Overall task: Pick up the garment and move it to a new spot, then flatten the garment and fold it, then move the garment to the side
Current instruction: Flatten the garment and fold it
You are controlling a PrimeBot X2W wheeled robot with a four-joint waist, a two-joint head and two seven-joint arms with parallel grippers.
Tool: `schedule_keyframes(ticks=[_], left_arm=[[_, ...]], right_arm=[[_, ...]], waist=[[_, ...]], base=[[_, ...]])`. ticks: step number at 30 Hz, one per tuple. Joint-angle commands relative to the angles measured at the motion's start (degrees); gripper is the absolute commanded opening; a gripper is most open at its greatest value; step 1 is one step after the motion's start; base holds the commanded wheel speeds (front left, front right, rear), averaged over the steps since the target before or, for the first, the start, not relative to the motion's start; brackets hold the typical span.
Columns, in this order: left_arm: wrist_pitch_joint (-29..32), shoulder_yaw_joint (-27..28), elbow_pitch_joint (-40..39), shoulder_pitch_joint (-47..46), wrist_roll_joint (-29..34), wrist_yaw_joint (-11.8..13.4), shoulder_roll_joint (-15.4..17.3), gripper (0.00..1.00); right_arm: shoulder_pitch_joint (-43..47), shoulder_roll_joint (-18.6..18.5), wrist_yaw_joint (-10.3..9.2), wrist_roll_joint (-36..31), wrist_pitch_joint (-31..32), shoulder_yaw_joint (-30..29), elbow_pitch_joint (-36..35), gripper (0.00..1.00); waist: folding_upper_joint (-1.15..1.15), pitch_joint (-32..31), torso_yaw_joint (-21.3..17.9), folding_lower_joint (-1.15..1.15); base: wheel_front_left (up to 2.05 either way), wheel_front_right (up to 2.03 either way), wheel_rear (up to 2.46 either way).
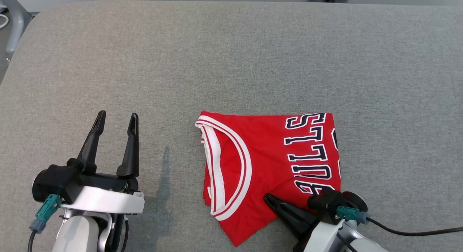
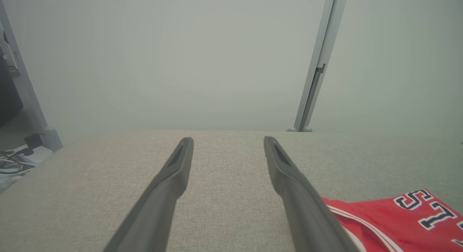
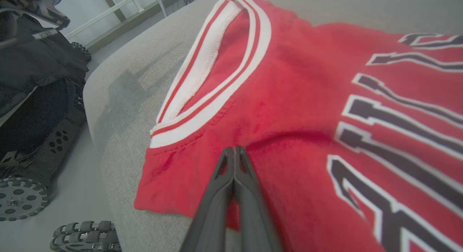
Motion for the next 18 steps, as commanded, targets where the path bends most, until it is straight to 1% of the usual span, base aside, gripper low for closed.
schedule_keyframes(ticks=[1, 4, 7, 10, 13, 15, 16, 17, 18], left_arm=[[-0.19, 0.27, 0.14, -0.34, 0.43, -0.34, 0.15, 1.0], [-0.19, 0.71, 0.36, 0.36, 0.54, -0.33, 0.49, 1.0], [-0.18, 1.42, 0.39, 1.1, 0.74, -0.1, 0.99, 1.0], [-0.18, 2.2, 0.43, 2.2, 0.59, 0.49, 1.48, 1.0], [0.04, 3.06, 0.31, 3.31, 0.28, 1.29, 1.91, 1.0], [0.5, 3.45, -0.12, 3.97, 0.04, 1.72, 2.07, 1.0], [0.67, 3.71, -0.34, 4.33, -0.03, 2.06, 2.27, 1.0], [0.98, 3.9, -0.57, 4.71, -0.06, 2.19, 2.42, 1.0], [1.22, 4.07, -0.87, 5.14, -0.09, 2.37, 2.62, 1.0]], right_arm=[[0.43, 0.27, -0.02, 0.49, -0.68, 0.12, 1.01, 0.0], [0.59, 1.81, -0.02, 1.63, -2.52, 0.0, 1.58, 0.0], [0.99, 2.59, -0.02, 3.23, -4.93, -1.88, -0.02, 0.0], [2.2, 3.06, -0.02, 4.5, -6.79, -5.38, -3.43, 0.0], [4.0, 3.18, -0.02, 5.37, -7.67, -10.55, -6.57, 0.0], [5.38, 3.45, -0.02, 5.48, -8.08, -15.13, -8.27, 0.44], [6.13, 3.76, -0.01, 5.14, -8.23, -17.47, -8.97, 0.83], [6.75, 3.93, -0.02, 4.25, -8.21, -20.03, -9.32, 1.0], [7.45, 4.23, -0.01, 3.63, -8.22, -22.31, -9.73, 1.0]], waist=[[0.0, -0.18, -0.22, 0.0], [0.0, -0.91, -0.81, 0.0], [0.0, -2.11, -1.78, 0.0], [0.0, -3.67, -3.02, 0.0], [0.0, -5.56, -4.32, 0.0], [0.0, -6.67, -5.04, 0.0], [0.0, -7.21, -5.42, 0.0], [0.0, -7.75, -5.76, 0.0], [0.0, -8.22, -6.05, 0.0]], base=[[0.0, 0.0, 0.0], [0.0, 0.0, 0.0], [0.0, 0.0, 0.0], [0.0, 0.0, 0.0], [0.0, 0.0, 0.0], [0.0, 0.0, 0.0], [0.0, 0.0, 0.0], [0.0, 0.0, 0.0], [0.0, 0.0, 0.0]])
